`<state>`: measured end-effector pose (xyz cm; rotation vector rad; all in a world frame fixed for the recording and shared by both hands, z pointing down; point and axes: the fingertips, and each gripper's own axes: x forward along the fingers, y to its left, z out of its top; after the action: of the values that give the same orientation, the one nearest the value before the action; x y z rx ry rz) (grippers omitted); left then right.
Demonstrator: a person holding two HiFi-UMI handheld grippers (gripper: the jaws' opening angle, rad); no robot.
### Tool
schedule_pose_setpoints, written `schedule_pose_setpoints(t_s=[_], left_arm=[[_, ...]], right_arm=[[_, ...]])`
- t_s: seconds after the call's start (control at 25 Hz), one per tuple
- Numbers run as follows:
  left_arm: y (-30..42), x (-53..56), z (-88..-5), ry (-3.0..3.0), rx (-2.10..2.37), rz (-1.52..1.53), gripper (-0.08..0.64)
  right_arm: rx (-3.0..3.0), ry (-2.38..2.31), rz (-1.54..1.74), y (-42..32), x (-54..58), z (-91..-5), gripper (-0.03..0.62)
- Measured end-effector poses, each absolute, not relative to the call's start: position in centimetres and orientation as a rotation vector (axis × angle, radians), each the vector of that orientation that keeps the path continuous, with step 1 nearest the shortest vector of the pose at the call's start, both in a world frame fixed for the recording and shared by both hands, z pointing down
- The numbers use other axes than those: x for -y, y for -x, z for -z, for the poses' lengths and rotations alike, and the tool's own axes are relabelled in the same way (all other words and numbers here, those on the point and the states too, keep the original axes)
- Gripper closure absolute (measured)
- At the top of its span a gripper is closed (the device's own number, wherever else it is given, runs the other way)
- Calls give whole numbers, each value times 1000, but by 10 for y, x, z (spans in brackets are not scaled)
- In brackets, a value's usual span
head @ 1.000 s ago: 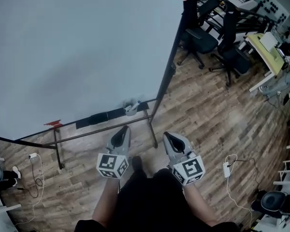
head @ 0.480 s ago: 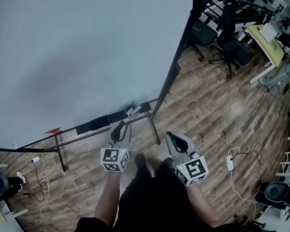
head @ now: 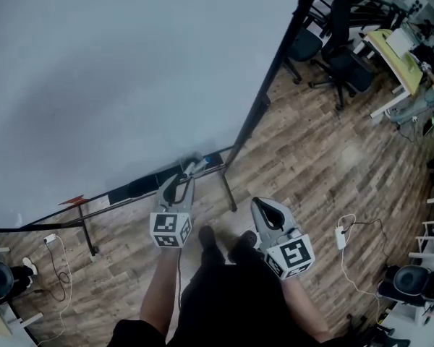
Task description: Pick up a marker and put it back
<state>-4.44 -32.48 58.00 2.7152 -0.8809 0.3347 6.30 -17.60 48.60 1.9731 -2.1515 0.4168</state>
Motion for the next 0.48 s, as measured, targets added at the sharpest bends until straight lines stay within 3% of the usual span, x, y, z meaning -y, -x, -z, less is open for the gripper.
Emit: schedule_pose_setpoints(t_s=[0.48], left_arm=[[36, 335, -584, -2724, 900, -348, 426]], right_arm=[[2129, -1991, -443, -73, 182, -487, 591]])
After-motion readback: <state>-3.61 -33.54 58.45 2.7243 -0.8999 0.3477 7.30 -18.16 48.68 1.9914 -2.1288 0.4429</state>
